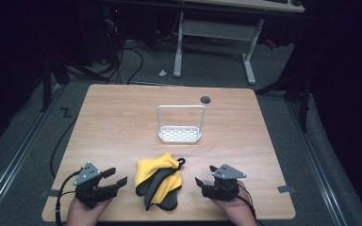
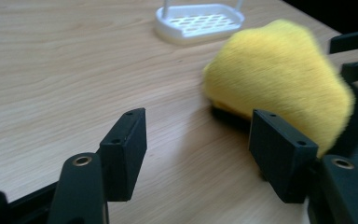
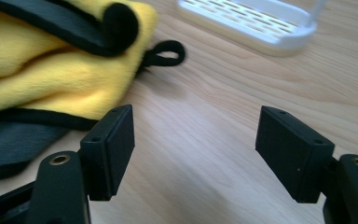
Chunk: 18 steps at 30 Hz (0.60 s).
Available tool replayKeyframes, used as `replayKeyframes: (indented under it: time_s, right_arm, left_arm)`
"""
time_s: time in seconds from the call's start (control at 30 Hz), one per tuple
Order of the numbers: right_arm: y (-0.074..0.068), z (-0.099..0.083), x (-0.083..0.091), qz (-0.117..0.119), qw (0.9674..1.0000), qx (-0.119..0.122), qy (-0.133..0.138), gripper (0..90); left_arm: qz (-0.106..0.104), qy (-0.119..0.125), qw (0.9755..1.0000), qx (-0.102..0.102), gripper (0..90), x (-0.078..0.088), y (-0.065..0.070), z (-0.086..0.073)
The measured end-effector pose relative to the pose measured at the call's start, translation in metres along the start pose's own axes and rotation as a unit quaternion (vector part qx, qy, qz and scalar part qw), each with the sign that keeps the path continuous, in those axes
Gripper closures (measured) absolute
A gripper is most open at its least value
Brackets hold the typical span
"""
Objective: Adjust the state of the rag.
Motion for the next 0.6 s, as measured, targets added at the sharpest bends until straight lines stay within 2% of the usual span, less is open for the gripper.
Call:
replayKeyframes:
  time_s: [0.13,0.3,0.47,0.5,0.53,0.57,0.6]
  right_arm:
    - [-0.019,0.010,-0.003,0.019,0.9996,0.021,0.008,28.6]
    - [-0.044,0.019,-0.008,0.045,0.9980,0.044,0.012,29.7]
    - [-0.064,0.025,-0.014,0.065,0.9959,0.061,0.011,30.6]
    - [-0.064,0.025,-0.014,0.065,0.9959,0.061,0.011,30.6]
    - [-0.074,0.029,-0.017,0.078,0.9949,0.064,0.013,31.1]
    - [-0.074,0.029,-0.017,0.078,0.9949,0.064,0.013,31.1]
    - [-0.082,0.033,-0.019,0.087,0.9937,0.069,0.017,31.4]
  left_arm:
    - [-0.024,0.013,0.9996,-0.005,36.4,0.004,0.019,0.006]
    - [-0.057,0.010,0.9983,-0.009,35.2,0.004,0.038,0.005]
    - [-0.067,-0.011,0.9975,-0.020,34.6,-0.007,0.049,-0.003]
    - [-0.067,-0.011,0.9975,-0.020,35.3,-0.007,0.049,-0.003]
    - [-0.065,-0.024,0.9973,-0.023,37.2,-0.013,0.051,-0.009]
    - [-0.065,-0.024,0.9973,-0.023,38.7,-0.013,0.051,-0.009]
    - [-0.066,-0.041,0.9966,-0.026,41.5,-0.021,0.053,-0.016]
Point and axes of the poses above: each handheld gripper's, and its own axes: x roughly backward along the jaws, z roughly out of its top, y roughly to its right, the point moved 8 cm from there along -x, roughly forward along the jaws, and after that the axes turned 10 degrees about x, right-handed, at the moved point
